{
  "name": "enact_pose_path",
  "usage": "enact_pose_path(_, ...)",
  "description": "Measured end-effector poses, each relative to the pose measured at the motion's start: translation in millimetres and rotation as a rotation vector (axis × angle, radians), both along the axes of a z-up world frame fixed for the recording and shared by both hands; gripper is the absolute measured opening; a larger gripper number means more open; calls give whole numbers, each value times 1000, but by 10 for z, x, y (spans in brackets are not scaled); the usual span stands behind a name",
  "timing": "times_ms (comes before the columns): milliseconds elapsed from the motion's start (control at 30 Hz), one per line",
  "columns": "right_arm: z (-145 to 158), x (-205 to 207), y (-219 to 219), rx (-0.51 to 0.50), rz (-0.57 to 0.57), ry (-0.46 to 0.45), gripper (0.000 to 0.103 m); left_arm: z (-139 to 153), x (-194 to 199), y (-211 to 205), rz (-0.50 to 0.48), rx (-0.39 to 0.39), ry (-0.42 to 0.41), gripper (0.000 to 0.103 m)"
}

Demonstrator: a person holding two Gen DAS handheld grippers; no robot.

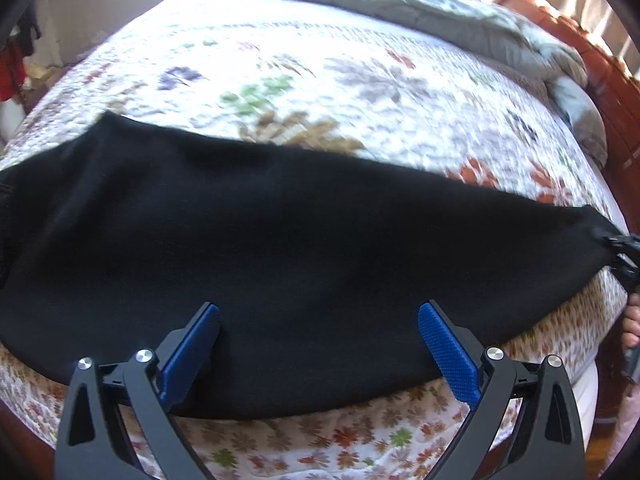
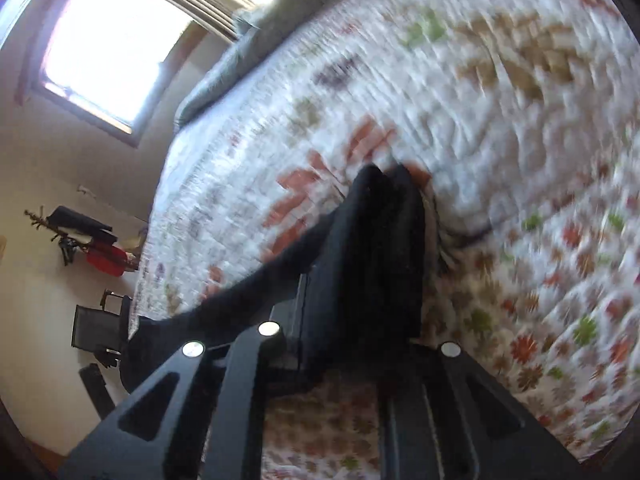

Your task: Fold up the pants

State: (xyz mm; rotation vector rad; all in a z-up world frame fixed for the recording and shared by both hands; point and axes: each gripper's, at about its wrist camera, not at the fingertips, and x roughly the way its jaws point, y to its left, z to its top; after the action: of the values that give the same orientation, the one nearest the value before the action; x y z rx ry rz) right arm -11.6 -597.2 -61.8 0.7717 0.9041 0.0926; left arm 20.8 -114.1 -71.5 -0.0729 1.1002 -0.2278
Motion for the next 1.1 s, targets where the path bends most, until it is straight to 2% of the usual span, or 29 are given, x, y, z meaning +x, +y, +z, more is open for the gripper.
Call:
enact_pose_path(67,304,-37,-34,-37,-7,-84,10,67,6,80,34,-6,-38,99)
enact_pose_path(133,453,-43,-68,-104,-30,-106,10,81,24,135,50,-4,-61,99)
enact_pose_path(200,360,-12,-134,-163,-69,-39,10,-28,70,169,60,17,-31,99)
enact_pose_path(267,57,43,-199,-205,-88,81,10,-194,107,184,54,23,11,99)
enact_pose_path(333,-288,43,-237,-190,-98,179,10,-231,78,141,23,70,-6,99)
enact_pose_path(367,-330,10,-252,-172,-111,170,10,-190,55,118,13,83,-14,99)
enact_pose_path(467,-242,-68,-267,-136,-141,113,10,-117,38,156,23,18,-27,99)
enact_pose_path(500,-225,-83,-246,-149,-141,118,10,-156,64,165,26,18,-19,99)
enact_pose_path(533,-271,-44,-220,-185,-134,162,10,-239,106,172,20,24,4,99)
enact_pose_path(600,-293,10,-165,-226,-128,203,11,-312,131,119,-18,69,-8,99)
enact_pose_path(633,-249,36,-149,-235,-126,210,11,-292,132,95,-32,86,-11,99)
enact_pose_path(667,-192,36,-140,-236,-128,205,11,-241,136,111,-28,66,2,99)
enact_pose_path(767,3,26,-27,-254,-124,169,11,-137,137,293,36,-51,28,99)
enact_pose_path(833,159,21,53,-263,-119,136,11,-87,125,418,76,-77,31,99)
enact_pose_path(1000,594,47,394,-273,-80,28,11,62,43,762,127,-41,-14,99)
enact_pose_path(1100,826,174,794,-295,-14,-24,11,112,13,927,146,-9,-19,99)
